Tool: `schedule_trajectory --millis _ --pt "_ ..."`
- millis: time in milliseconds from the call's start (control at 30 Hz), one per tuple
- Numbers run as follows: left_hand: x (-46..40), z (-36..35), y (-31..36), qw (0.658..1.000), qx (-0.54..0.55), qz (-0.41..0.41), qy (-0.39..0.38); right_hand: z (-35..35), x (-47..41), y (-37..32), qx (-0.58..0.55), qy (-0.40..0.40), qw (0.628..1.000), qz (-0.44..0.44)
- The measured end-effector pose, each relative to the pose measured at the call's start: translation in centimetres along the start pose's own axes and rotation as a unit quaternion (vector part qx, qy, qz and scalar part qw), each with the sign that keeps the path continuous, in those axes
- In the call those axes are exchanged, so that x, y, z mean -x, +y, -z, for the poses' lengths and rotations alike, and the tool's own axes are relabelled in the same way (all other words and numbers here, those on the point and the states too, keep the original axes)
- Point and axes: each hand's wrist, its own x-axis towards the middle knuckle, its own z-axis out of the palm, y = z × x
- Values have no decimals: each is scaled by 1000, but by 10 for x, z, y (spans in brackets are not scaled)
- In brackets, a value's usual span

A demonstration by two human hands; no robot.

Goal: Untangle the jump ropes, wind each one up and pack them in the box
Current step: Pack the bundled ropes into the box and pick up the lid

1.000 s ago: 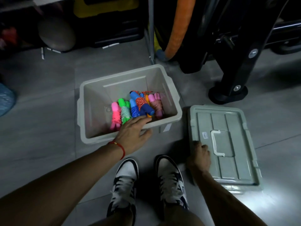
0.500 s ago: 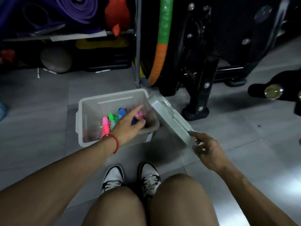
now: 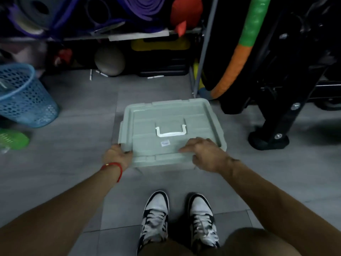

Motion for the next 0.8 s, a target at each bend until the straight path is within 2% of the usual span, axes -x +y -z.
schedule_trajectory --millis 33,100,167,200,267,300,367,467,533,600,633,667,700,733,800 --pt "-11 -7 -13 1000 -11 11 -12 -7 -2 -1 7 31 999 -6" --pt "-21 -18 -28 999 25 23 -26 -22 -5 7 2 169 985 -28" --pt "-25 -25 -33 998 59 -13 4 -31 -15 26 7 265 957 -116" --pt "-27 -27 -32 997 68 -37 23 -32 -20 39 11 270 945 -185" --pt "-34 -30 -32 993 94 -49 44 -35 -30 67 -31 216 922 -320" --pt "-37 -31 -30 991 118 -37 47 -36 -34 79 -73 188 911 -359" --pt "-45 -32 -25 975 218 37 23 -43 -40 105 -192 167 895 -367" --pt "-55 -31 -19 923 352 129 -85 -53 -43 122 -355 212 843 -344" --pt "-63 -32 -21 895 392 131 -168 -52 -46 128 -464 199 781 -368" --pt "-68 -34 -29 866 424 125 -235 -52 -47 133 -597 165 675 -401" --pt "-69 -34 -30 861 428 124 -243 -54 -47 134 -612 170 655 -410" --pt "-71 -35 -31 866 425 122 -234 -57 -47 134 -585 199 667 -417" --pt "-74 -36 -32 878 420 114 -201 -58 -46 131 -527 242 695 -426" --pt "-78 -36 -32 892 416 96 -146 -59 -45 129 -435 281 742 -425" --pt "-83 -38 -30 925 374 37 -52 -59 -43 124 -191 291 840 -417"
